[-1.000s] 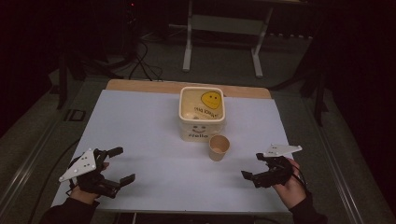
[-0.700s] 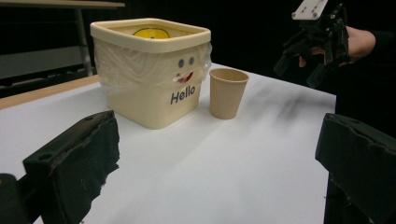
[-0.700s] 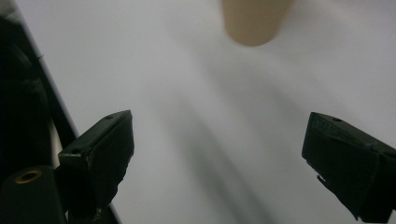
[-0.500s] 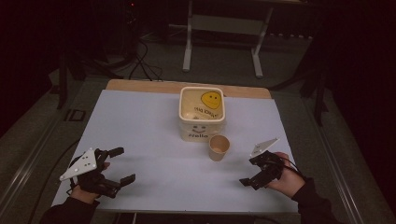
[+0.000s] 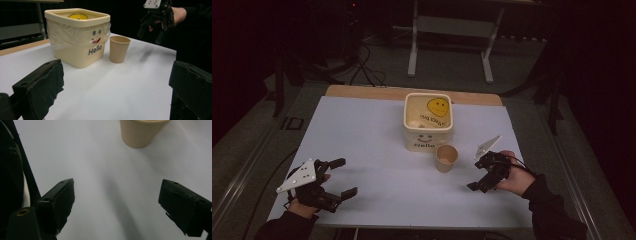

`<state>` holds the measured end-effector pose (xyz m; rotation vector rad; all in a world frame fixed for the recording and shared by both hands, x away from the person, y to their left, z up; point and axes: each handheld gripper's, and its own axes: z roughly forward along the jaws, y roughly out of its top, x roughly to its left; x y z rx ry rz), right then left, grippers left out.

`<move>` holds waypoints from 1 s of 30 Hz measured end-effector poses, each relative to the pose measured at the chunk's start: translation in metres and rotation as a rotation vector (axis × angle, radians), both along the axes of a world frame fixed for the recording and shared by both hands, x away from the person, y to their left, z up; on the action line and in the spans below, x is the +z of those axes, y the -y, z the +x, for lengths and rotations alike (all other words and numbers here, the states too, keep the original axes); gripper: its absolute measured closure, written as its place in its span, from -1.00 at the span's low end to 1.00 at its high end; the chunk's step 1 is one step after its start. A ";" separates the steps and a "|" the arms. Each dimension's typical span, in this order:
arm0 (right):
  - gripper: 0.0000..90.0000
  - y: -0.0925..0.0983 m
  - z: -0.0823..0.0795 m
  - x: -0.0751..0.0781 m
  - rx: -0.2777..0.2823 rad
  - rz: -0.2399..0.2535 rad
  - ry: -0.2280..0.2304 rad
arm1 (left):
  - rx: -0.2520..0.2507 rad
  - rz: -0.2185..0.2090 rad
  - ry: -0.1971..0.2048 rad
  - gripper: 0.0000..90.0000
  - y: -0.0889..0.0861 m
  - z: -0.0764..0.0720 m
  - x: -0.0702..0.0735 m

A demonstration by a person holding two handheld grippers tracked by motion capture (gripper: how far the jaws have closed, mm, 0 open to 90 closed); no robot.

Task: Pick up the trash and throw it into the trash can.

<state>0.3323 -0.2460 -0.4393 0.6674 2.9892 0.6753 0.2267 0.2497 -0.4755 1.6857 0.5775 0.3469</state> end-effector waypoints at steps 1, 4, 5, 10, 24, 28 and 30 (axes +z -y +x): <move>-0.71 -0.001 0.002 0.000 0.002 -0.001 -0.002 | 0.000 0.000 0.000 -0.99 0.000 0.000 0.000; -0.71 -0.004 0.007 0.002 0.004 -0.020 -0.010 | -0.005 -0.003 -0.005 -0.99 0.000 0.000 0.000; -0.71 -0.006 0.010 0.003 0.003 -0.023 -0.017 | -0.004 -0.004 -0.006 -0.99 0.000 0.000 0.000; -0.71 -0.019 0.022 0.007 0.045 -0.052 -0.012 | -0.007 -0.002 -0.002 -0.99 0.000 0.000 0.000; -0.69 -0.049 0.054 -0.004 0.084 -0.102 -0.012 | -0.010 0.000 -0.002 -0.99 0.000 0.000 0.000; -0.71 -0.056 0.060 -0.008 0.089 -0.109 -0.009 | -0.017 0.005 -0.003 -0.99 0.001 0.000 -0.001; -0.72 -0.058 0.062 -0.009 0.090 -0.106 -0.006 | -0.019 0.007 -0.003 -0.99 0.002 0.000 -0.001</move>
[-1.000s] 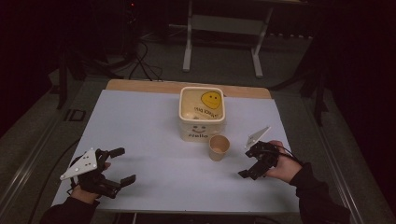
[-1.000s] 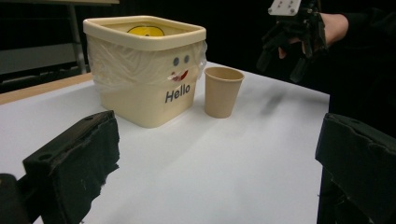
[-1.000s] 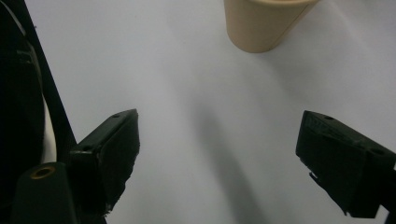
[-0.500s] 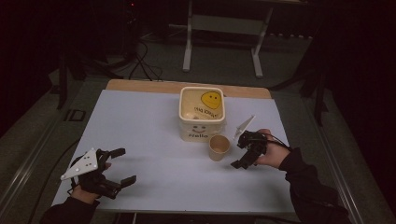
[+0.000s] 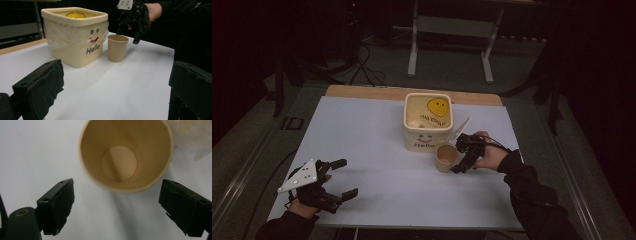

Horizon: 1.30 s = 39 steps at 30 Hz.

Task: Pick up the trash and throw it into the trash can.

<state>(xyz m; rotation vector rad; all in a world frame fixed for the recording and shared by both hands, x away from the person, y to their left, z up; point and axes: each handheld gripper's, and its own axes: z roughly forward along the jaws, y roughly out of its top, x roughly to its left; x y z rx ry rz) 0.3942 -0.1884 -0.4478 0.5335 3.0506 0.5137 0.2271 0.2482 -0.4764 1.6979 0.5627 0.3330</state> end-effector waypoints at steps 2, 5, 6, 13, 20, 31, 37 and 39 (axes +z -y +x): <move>-0.73 -0.006 0.004 -0.002 0.008 -0.006 -0.006 | -0.005 -0.001 0.002 -0.99 0.000 0.000 0.000; -0.74 -0.011 0.006 -0.002 0.014 -0.009 -0.005 | -0.005 -0.003 0.003 -0.99 0.000 0.000 0.000; -0.74 -0.015 0.008 -0.003 0.022 -0.010 -0.007 | -0.006 -0.003 0.001 -0.99 0.000 0.000 0.000; -0.71 -0.029 0.014 -0.004 0.040 -0.022 -0.020 | -0.008 -0.006 -0.003 -0.99 0.001 0.000 0.000; -0.64 -0.042 0.017 -0.008 0.047 -0.069 -0.014 | -0.010 -0.003 -0.006 -0.99 0.001 0.001 -0.001; -0.46 -0.040 0.016 -0.001 0.060 -0.053 -0.026 | -0.011 -0.004 -0.012 -0.99 0.000 0.001 -0.001; -0.46 -0.036 0.013 0.010 0.079 -0.050 -0.020 | -0.011 -0.003 -0.011 -0.99 0.001 0.001 -0.001; -0.46 -0.034 0.012 0.014 0.079 -0.054 -0.016 | -0.011 -0.006 -0.012 -0.99 0.001 0.002 -0.001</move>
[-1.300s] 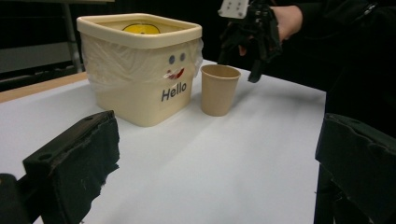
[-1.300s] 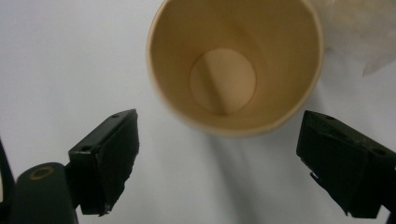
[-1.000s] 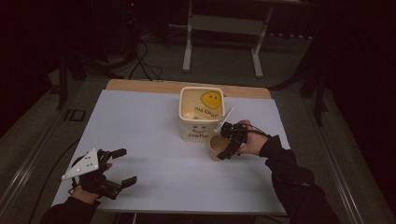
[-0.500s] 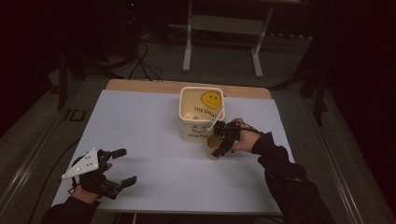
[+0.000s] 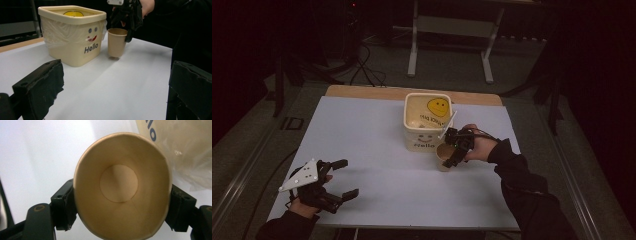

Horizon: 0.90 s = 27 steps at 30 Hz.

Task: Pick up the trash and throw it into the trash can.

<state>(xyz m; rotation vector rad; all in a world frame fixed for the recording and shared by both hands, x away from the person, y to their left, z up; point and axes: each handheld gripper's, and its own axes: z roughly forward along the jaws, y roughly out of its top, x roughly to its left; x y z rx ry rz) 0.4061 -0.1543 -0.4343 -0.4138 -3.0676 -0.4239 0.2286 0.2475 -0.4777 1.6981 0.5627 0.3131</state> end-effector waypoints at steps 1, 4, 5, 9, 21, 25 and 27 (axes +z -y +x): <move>-0.46 0.001 -0.001 0.003 0.003 -0.005 -0.004 | 0.000 -0.001 0.000 -0.99 0.000 0.000 0.000; -0.46 0.003 -0.003 0.008 0.009 -0.003 -0.012 | 0.000 0.000 0.000 -0.99 0.000 0.000 0.000; -0.46 0.004 -0.004 0.013 0.008 -0.002 -0.007 | 0.001 0.000 0.001 -0.99 0.000 0.000 0.000; -0.46 0.006 -0.007 0.022 0.020 -0.012 -0.012 | 0.001 -0.002 0.000 -0.99 0.000 0.000 0.000; -0.46 0.007 -0.014 0.040 0.038 -0.009 -0.014 | 0.001 -0.001 0.000 -0.99 0.000 0.000 0.000; -0.46 0.007 -0.015 0.043 0.052 -0.010 -0.015 | 0.001 0.001 0.001 -0.99 0.000 0.000 0.000; -0.46 0.007 -0.017 0.046 0.063 -0.014 -0.023 | 0.000 0.000 0.000 -0.99 0.000 0.001 0.000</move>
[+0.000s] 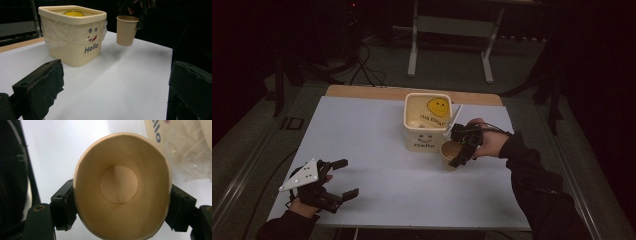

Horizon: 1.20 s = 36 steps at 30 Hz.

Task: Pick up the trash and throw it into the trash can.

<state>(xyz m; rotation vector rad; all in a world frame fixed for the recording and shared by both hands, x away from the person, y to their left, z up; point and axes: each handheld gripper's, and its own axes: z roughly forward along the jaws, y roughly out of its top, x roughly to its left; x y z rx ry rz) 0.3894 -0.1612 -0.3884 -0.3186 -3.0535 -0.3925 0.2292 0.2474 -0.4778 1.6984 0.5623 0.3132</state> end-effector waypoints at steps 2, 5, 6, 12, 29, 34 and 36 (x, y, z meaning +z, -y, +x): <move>-0.46 0.000 -0.001 0.004 0.013 -0.002 -0.004 | 0.000 0.003 -0.001 -0.99 0.000 0.000 0.000; -0.46 -0.001 -0.002 0.011 0.022 -0.002 0.000 | 0.000 0.004 0.000 -0.99 0.000 0.000 0.000; -0.46 -0.001 -0.003 0.014 0.028 0.000 0.005 | 0.000 0.004 0.000 -0.99 0.000 0.000 0.000; -0.45 -0.003 -0.004 0.032 0.044 0.002 0.017 | -0.001 0.005 0.001 -0.99 0.000 0.000 0.000; -0.45 -0.012 0.004 0.073 0.069 -0.005 0.035 | -0.001 0.004 0.001 -0.99 0.000 0.000 0.000; -0.44 -0.016 0.010 0.083 0.065 0.009 0.040 | -0.002 0.003 0.001 -0.99 0.000 0.000 0.000; -0.44 -0.017 0.011 0.087 0.062 0.009 0.046 | -0.003 0.003 0.001 -0.99 0.000 0.000 0.000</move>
